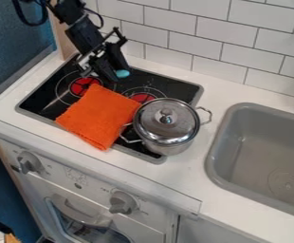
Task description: Move the blue spatula to the top of the orange cloth
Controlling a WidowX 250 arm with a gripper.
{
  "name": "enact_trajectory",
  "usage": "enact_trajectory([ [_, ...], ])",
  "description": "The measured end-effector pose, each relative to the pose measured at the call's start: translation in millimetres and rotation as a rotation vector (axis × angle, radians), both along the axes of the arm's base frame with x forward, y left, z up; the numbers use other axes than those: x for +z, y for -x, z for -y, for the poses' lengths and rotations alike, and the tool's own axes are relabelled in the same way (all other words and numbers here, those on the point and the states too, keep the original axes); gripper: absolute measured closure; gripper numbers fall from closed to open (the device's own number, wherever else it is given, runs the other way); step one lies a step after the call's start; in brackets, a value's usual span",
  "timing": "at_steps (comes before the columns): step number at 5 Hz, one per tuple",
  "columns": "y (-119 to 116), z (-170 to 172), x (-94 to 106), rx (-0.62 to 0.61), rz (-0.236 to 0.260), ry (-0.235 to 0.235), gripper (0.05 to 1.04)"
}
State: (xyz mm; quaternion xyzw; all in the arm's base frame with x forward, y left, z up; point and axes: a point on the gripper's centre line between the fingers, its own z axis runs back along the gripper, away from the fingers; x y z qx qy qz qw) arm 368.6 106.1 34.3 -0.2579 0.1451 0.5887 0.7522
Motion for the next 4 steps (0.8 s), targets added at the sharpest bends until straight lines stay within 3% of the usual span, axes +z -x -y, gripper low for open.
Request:
enact_trajectory([
  [4, -39.1, -35.7, -9.3, 0.133, 0.034, -0.001, 0.741],
])
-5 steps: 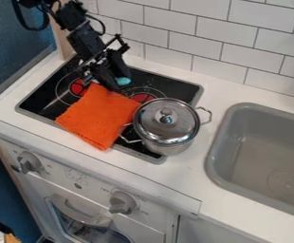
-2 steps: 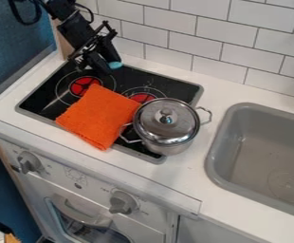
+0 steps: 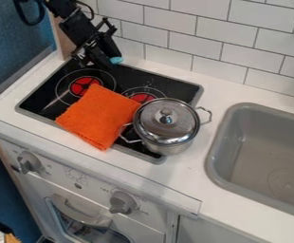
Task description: Move the blue spatula to the top of the orange cloth
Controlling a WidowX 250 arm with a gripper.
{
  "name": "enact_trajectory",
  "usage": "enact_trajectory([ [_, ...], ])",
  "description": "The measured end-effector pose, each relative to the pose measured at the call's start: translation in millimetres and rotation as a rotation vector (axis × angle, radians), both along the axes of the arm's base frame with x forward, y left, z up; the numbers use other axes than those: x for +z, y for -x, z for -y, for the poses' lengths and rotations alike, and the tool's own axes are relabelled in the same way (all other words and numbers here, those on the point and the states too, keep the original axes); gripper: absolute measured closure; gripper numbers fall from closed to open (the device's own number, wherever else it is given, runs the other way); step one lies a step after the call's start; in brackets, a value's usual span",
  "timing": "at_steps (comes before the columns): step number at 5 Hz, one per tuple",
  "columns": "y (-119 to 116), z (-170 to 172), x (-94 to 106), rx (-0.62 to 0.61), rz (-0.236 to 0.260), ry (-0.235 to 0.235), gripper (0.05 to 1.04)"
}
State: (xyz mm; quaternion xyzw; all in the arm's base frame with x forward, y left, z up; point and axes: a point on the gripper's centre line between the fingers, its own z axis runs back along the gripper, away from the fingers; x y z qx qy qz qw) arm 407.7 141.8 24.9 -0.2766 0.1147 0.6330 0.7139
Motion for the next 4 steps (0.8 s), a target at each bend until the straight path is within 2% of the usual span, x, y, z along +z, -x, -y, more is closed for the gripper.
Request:
enact_trajectory([
  [1, -2.2, -2.2, 1.5, 0.001, 0.005, -0.010, 0.741],
  [2, 5.3, 0.1, -10.3, -0.008, -0.018, -0.017, 0.741],
  [4, 23.2, 13.9, 11.2, -0.056, 0.035, -0.090, 0.741],
])
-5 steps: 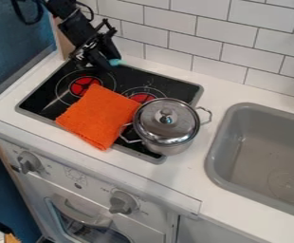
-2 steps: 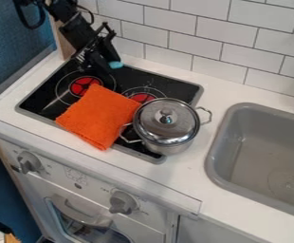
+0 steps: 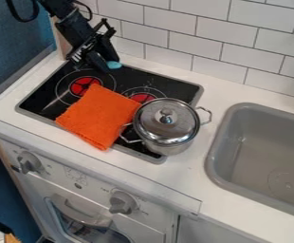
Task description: Move the blue spatula to the top of the orange cloth
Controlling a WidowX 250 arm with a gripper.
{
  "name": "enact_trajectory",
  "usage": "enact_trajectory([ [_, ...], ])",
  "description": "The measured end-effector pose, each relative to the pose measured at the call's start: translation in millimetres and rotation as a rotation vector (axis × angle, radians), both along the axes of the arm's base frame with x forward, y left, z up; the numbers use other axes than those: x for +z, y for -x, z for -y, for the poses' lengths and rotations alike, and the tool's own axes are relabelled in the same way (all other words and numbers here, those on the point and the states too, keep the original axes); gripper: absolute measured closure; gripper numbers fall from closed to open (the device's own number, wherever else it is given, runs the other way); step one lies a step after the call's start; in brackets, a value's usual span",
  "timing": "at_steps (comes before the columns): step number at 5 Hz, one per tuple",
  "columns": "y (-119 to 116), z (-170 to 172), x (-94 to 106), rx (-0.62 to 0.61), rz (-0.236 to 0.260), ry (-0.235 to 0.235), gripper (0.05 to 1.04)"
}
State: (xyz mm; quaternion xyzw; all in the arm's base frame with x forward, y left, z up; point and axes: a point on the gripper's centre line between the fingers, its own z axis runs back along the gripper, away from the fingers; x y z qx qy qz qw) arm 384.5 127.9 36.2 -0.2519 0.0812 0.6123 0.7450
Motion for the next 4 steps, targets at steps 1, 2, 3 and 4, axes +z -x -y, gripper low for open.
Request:
enact_trajectory([
  [1, -1.0, 12.7, -5.9, -0.045, 0.025, -0.102, 0.741],
  [2, -4.6, 17.7, -19.2, -0.050, 0.049, -0.216, 0.741],
  [3, -10.1, 20.4, -25.2, -0.059, 0.069, -0.287, 0.741],
  [4, -14.0, 24.7, -26.0, -0.052, 0.066, -0.319, 0.679],
])
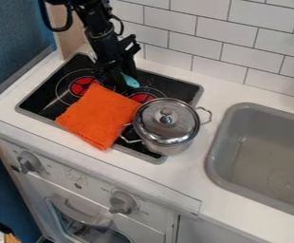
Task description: Move the blue spatula to the top of the orange cloth
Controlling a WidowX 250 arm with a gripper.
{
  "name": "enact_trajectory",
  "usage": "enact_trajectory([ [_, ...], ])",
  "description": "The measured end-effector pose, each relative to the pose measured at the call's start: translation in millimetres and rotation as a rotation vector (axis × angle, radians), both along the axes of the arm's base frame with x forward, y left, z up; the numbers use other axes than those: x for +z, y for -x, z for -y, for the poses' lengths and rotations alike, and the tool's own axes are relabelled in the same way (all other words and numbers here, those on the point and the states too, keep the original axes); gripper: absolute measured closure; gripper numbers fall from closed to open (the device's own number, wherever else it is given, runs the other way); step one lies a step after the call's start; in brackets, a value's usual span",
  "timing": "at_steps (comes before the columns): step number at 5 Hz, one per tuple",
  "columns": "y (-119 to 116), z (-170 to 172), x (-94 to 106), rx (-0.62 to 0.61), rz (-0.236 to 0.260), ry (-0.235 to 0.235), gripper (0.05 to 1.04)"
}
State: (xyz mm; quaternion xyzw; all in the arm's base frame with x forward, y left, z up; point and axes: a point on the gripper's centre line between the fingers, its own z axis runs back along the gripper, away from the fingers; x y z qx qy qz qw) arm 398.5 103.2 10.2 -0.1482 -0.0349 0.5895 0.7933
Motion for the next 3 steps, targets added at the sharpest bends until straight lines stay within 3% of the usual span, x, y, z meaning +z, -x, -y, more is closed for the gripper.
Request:
enact_trajectory([
  [2, -1.8, 1.6, 4.7, -0.005, -0.006, 0.012, 0.110],
  [3, -2.1, 1.4, 5.1, -0.001, -0.009, 0.013, 0.079],
])
